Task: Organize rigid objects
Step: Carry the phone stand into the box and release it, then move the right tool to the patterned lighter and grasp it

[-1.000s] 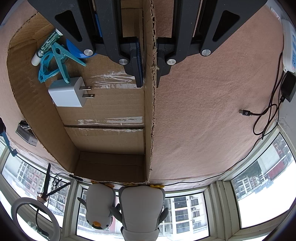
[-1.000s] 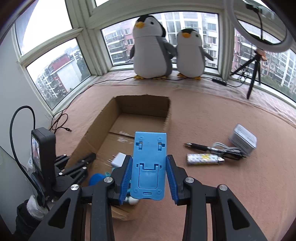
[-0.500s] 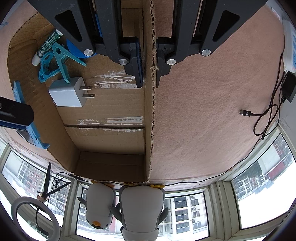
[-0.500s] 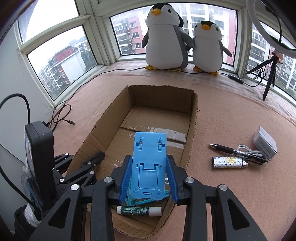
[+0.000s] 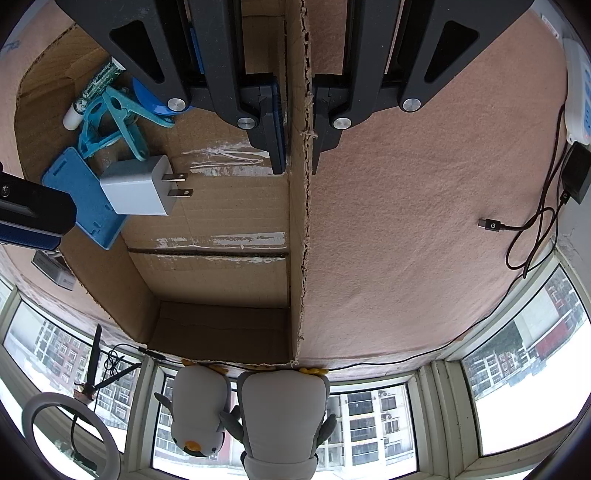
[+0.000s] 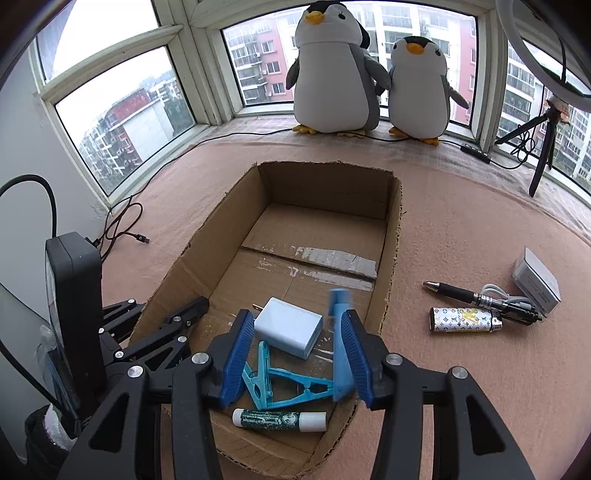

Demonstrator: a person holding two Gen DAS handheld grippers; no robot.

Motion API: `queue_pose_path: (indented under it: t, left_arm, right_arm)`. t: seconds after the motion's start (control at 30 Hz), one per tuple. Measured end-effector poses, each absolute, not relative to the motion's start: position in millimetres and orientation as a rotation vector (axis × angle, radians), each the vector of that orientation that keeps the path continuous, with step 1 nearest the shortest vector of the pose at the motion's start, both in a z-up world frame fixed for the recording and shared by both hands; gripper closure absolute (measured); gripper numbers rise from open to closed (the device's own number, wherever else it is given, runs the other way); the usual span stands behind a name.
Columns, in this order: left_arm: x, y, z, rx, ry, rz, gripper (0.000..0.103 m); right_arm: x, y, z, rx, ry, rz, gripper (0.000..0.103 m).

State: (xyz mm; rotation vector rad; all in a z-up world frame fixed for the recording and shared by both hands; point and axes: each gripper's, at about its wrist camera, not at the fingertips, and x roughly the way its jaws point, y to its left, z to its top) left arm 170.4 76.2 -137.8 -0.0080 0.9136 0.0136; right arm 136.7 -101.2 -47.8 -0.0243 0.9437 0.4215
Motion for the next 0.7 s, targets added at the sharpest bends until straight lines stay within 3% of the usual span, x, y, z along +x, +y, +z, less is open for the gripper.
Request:
queue_pose_path:
  t: [0.7]
  left_arm:
    - [170.5, 76.8, -138.3, -0.006, 0.914, 0.016, 0.093]
  right_arm:
    - [132.8, -194.7, -35.9, 0.136, 0.923, 0.357, 0.057]
